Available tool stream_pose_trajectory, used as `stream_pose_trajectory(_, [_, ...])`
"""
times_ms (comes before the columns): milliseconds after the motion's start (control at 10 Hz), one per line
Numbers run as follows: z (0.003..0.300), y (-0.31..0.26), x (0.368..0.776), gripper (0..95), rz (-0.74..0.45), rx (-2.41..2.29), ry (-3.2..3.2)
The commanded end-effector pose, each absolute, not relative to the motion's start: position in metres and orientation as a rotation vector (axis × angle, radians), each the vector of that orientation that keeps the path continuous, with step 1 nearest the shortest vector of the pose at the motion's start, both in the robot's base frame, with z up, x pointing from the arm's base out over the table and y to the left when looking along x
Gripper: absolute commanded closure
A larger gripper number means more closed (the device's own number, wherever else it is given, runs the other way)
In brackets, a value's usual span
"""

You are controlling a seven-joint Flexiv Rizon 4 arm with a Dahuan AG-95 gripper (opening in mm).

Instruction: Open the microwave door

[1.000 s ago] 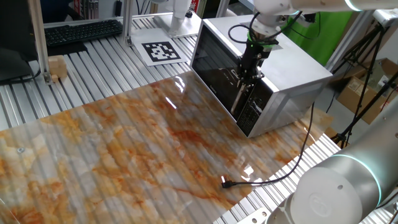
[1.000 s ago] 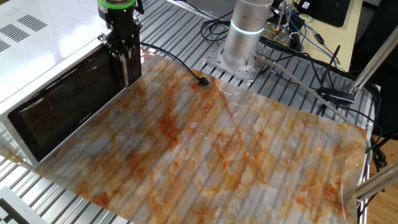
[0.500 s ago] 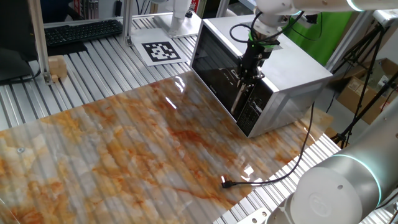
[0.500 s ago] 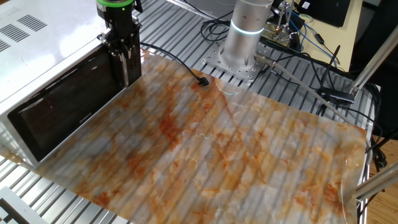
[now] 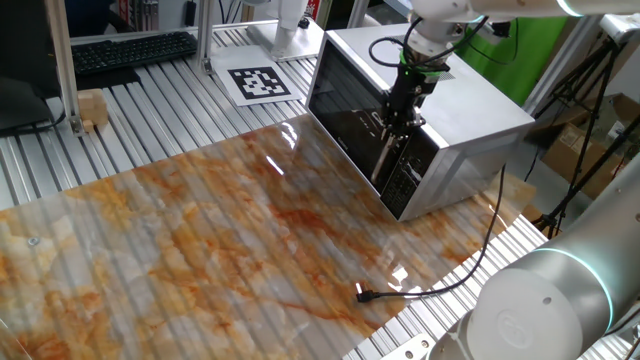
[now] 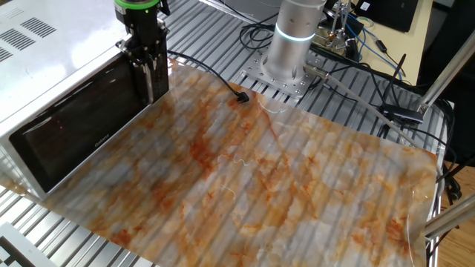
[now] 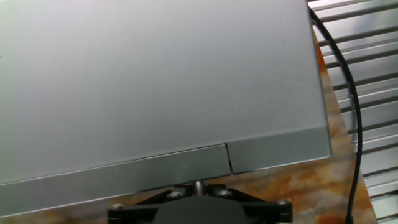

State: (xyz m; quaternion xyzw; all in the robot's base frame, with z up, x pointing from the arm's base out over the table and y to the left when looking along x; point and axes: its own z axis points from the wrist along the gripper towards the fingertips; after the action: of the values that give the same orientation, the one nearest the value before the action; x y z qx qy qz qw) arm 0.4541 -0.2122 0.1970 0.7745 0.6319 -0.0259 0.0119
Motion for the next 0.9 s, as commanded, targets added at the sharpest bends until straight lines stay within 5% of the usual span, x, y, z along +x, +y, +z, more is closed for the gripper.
stream_pose_trajectory(100, [0.1992,-0.2073,0.4544,95.0,-0.099,2.403,1.953])
stream_pose_trajectory(900, [0.1993,-0.2043,0.4554,95.0,-0.119,2.403,1.926])
